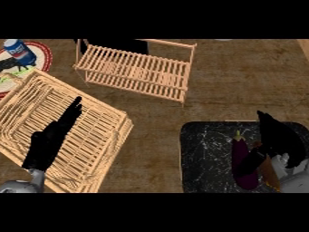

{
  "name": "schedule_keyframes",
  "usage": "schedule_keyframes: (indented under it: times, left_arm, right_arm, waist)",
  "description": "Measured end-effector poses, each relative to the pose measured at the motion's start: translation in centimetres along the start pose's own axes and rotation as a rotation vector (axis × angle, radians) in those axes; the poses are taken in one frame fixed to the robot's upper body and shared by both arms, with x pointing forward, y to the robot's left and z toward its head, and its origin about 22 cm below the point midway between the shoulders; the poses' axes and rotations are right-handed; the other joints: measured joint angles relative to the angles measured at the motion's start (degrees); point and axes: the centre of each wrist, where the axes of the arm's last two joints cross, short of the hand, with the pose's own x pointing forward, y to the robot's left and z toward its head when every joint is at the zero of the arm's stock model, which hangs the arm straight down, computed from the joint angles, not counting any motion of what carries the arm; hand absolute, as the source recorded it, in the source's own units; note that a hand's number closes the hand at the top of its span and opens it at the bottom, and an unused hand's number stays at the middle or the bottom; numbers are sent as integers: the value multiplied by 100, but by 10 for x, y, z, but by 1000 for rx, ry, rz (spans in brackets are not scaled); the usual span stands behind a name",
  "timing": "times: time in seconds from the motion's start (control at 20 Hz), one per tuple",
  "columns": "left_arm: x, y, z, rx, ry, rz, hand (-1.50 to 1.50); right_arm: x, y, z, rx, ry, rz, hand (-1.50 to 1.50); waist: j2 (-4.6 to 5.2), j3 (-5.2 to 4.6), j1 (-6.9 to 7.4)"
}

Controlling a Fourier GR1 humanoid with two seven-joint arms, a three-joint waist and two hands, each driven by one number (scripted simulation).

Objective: Pick the eggplant from the tray and place it in the tiered shelf

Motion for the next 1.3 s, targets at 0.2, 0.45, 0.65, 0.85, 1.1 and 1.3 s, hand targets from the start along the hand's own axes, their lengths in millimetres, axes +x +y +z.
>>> schedule_keyframes:
  times: [0.2, 0.45, 0.65, 0.85, 1.1, 1.3]
  left_arm:
    - [-1, 1, 2, 7, 9, 3, 0]
    - [-4, 3, 4, 22, 24, 3, 0]
    - [-5, 5, 5, 31, 26, 7, 0]
    - [-7, 5, 7, 35, 12, 8, 0]
    - [-8, 6, 8, 37, 13, 8, 0]
    - [-8, 6, 8, 36, 12, 12, 0]
  right_arm:
    - [11, 6, -9, -15, 25, 25, -150]
    - [23, 15, -13, -28, 31, 54, -150]
    - [25, 21, -15, -25, 37, 72, -150]
    - [31, 23, -17, -17, 41, 87, -150]
    - [32, 31, -19, -3, 50, 110, -150]
    - [34, 39, -20, 6, 57, 122, -150]
  waist:
    - [-19, -6, -57]
    - [-51, -2, -145]
    - [-69, 0, -205]
    - [-76, 8, -208]
    - [-82, 11, -233]
    - [-78, 14, -231]
